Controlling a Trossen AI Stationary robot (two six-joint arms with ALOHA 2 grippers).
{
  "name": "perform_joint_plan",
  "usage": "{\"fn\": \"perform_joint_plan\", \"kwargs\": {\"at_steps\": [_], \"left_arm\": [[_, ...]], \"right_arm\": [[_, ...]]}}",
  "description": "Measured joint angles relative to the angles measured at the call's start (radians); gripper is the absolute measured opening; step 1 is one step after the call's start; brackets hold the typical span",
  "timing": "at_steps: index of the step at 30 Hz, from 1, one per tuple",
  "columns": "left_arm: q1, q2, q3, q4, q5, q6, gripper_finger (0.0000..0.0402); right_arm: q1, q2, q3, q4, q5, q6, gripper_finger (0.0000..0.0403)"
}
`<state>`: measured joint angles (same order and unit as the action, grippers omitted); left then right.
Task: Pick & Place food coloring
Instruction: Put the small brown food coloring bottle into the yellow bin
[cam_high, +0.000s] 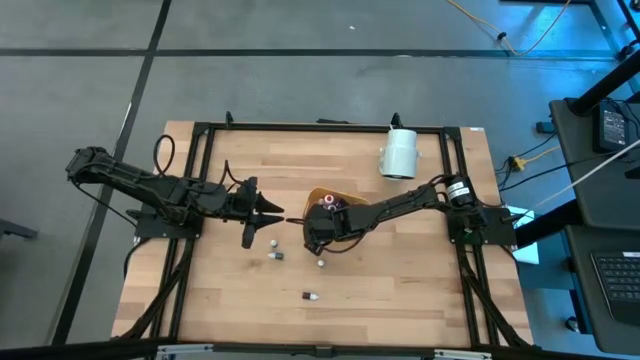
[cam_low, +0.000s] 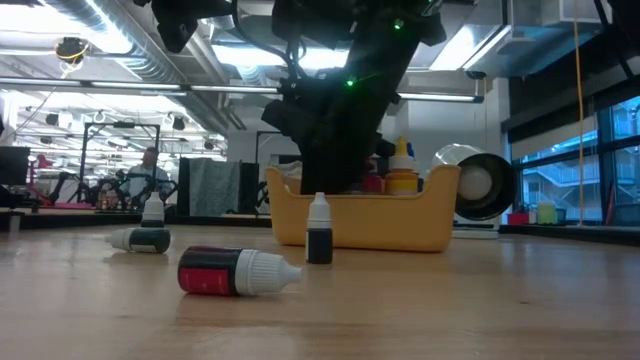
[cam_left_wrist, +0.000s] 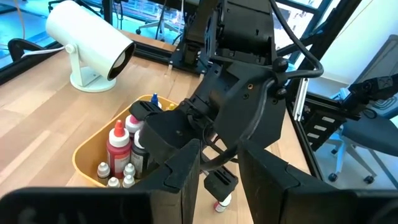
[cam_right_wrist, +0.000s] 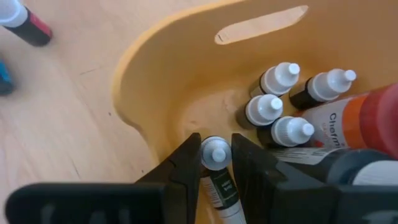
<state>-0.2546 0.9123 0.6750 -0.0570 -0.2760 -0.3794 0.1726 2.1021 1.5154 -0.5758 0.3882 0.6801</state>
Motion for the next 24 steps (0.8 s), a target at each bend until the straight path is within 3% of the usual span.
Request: {"fn": "perform_joint_plan", "kwargs": {"at_steps": [9, 24], "left_arm": [[0.0, 0.0, 0.0, 0.0, 0.0, 0.051, 0.0107], [0.0, -0.002, 0.001, 0.003, 0.017, 0.077, 0.0107]], "right_arm": [[0.0, -0.005, 0.005, -0.014, -0.025, -0.008, 0.0091], [-0.002, -0.008, 0.157, -0.145, 0.012, -0.106, 0.0106]]}}
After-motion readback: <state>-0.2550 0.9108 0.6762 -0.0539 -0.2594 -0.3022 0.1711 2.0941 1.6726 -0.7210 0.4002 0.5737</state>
